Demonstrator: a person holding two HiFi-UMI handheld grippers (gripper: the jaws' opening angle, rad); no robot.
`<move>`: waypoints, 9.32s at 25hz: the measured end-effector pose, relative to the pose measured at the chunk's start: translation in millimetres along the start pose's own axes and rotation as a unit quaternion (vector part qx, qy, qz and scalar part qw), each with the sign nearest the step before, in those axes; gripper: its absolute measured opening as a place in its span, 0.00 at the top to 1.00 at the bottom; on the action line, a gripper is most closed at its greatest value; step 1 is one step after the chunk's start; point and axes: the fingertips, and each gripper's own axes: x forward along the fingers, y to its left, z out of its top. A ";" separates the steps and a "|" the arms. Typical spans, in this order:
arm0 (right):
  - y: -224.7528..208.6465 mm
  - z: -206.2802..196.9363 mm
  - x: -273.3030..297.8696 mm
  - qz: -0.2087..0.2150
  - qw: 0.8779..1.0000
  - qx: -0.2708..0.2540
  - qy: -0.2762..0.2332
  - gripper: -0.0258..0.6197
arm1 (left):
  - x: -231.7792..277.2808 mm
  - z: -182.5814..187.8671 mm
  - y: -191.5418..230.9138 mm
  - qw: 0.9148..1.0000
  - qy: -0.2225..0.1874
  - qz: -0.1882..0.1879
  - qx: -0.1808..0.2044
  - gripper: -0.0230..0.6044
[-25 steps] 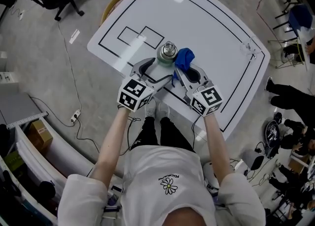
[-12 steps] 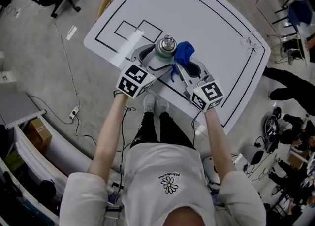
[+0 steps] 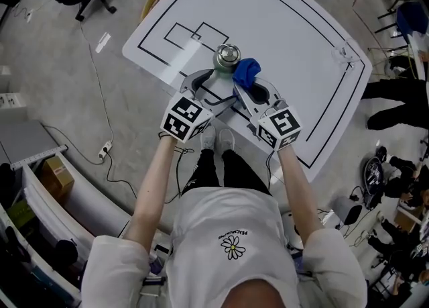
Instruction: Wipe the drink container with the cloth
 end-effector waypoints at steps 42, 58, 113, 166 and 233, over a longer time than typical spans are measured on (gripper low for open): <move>14.3 1.7 10.7 -0.007 1.000 -0.010 0.014 0.90 | -11.9 -5.8 22.0 0.998 0.023 -0.022 0.046 0.35; 5.0 0.6 10.8 -0.014 1.000 -0.016 0.018 0.89 | 12.7 10.8 36.4 0.996 0.022 -0.058 0.067 0.34; 10.8 0.5 0.3 -0.030 0.999 -0.028 0.032 0.90 | 2.7 -1.1 21.7 0.995 0.041 -0.078 0.049 0.34; 54.4 -8.5 25.2 0.037 0.997 -0.036 0.058 0.89 | -17.7 -17.7 -4.4 0.990 0.072 -0.088 0.079 0.34; 27.0 65.4 4.1 0.010 0.999 0.041 -0.030 0.89 | -5.6 -1.4 27.0 0.992 0.075 -0.065 0.080 0.34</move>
